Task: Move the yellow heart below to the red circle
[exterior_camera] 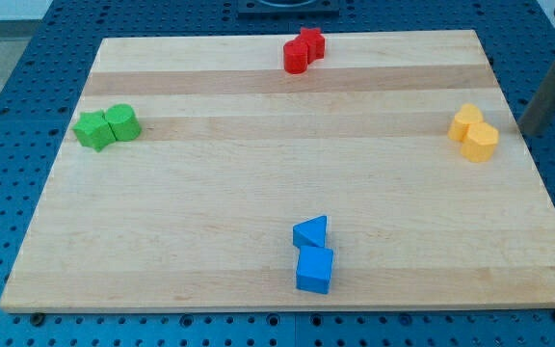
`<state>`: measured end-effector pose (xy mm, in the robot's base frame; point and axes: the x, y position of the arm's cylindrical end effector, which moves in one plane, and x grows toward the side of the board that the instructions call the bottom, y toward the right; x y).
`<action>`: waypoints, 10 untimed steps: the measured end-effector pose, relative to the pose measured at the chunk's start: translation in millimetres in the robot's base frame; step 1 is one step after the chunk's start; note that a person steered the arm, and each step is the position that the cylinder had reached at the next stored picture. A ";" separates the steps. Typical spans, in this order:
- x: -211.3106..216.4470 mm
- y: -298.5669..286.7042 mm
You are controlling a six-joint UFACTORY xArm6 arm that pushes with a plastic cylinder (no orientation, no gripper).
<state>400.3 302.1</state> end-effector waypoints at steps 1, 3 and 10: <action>0.0 -27.3; 0.0 -67.0; -26.8 -164.1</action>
<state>373.5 138.0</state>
